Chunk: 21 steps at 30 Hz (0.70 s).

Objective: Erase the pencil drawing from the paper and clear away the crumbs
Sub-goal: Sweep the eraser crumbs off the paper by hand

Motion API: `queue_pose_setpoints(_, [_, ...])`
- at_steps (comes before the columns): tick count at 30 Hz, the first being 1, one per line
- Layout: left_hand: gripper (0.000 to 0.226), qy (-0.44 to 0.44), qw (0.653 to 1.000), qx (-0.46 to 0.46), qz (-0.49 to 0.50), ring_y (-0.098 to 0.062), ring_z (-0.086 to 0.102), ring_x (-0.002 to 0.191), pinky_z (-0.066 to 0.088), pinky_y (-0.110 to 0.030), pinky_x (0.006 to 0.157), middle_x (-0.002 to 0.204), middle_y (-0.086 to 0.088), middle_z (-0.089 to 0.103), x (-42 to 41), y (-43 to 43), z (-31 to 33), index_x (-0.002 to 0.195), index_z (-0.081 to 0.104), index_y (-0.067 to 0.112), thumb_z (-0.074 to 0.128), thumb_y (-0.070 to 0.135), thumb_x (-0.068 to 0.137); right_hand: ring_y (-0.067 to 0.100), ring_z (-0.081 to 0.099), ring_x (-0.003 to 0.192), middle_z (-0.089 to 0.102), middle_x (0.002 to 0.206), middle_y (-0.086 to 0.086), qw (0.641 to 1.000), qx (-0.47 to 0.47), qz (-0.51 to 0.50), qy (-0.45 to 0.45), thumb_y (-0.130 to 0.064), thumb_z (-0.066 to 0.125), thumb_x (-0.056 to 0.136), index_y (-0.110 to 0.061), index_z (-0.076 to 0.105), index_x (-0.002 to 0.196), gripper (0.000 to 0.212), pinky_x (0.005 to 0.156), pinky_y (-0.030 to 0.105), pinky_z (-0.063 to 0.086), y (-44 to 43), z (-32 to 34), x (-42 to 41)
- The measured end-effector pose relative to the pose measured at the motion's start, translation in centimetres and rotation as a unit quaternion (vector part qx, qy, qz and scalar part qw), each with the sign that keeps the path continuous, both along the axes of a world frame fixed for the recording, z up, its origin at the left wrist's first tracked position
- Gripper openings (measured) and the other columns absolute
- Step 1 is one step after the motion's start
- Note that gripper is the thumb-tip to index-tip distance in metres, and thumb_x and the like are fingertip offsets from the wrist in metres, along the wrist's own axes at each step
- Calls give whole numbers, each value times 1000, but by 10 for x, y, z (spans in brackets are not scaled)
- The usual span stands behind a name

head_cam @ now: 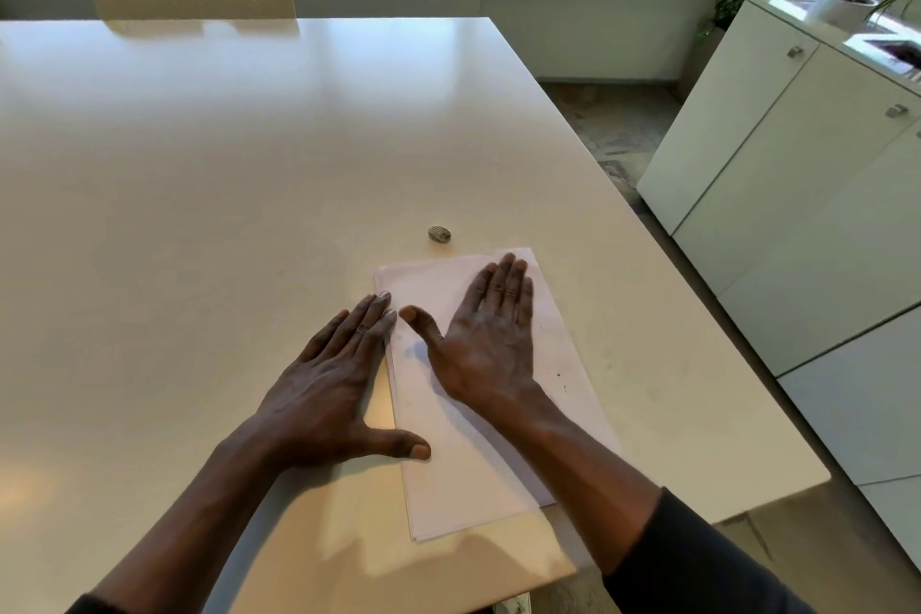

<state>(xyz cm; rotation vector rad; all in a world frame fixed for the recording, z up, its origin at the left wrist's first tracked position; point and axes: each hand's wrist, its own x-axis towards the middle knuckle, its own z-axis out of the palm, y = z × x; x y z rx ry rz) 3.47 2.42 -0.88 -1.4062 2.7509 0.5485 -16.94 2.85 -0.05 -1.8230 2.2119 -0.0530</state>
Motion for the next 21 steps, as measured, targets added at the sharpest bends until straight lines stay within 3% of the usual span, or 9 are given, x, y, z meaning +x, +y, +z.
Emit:
queue_pose_setpoints(5, [153, -3, 1000, 3, -8, 1, -44, 149, -17, -26, 128, 163, 16, -48, 0, 0, 2, 158, -38, 28, 38, 115, 56, 35, -29, 160, -27, 172, 26, 995, 7, 94, 2, -91, -19, 71, 2, -18, 164, 131, 132, 49, -15, -19, -14, 8])
queue_pose_setpoints(9, [154, -8, 1000, 6, -3, 2, -44, 149, -19, -25, 127, 164, 16, -47, 0, -1, 1, 162, -32, 28, 37, 116, 55, 35, -28, 161, -27, 171, 26, 1000, -4, 26, 8, -90, -8, 82, 2, -18, 164, 123, 133, 51, -12, -7, -20, -9])
queue_pose_setpoints(14, [155, -14, 1000, 8, -3, 2, -44, 149, -20, -25, 127, 163, 16, -48, -1, -1, 0, 160, -34, 27, 37, 116, 54, 40, -26, 161, -25, 170, 31, 999, -4, -34, 11, -92, -22, 72, 5, -18, 162, 133, 133, 53, -11, 11, -13, -21])
queue_pose_setpoints(17, [155, -7, 1000, 6, -4, 2, -42, 150, -18, -27, 129, 165, 15, -45, -1, -1, 0, 162, -30, 26, 36, 116, 54, 36, -33, 159, -33, 168, 27, 999, -26, 25, 2, -92, -18, 75, 3, -21, 162, 130, 133, 52, -13, 10, -14, -8])
queue_pose_setpoints(21, [154, -5, 1000, 3, -6, 0, -40, 152, -15, -30, 130, 167, 14, -41, 0, -2, 0, 163, -27, 27, 38, 115, 55, 34, -31, 160, -28, 171, 25, 995, -14, 95, 4, -91, -11, 80, 2, -17, 165, 125, 132, 52, -14, 4, -18, 7])
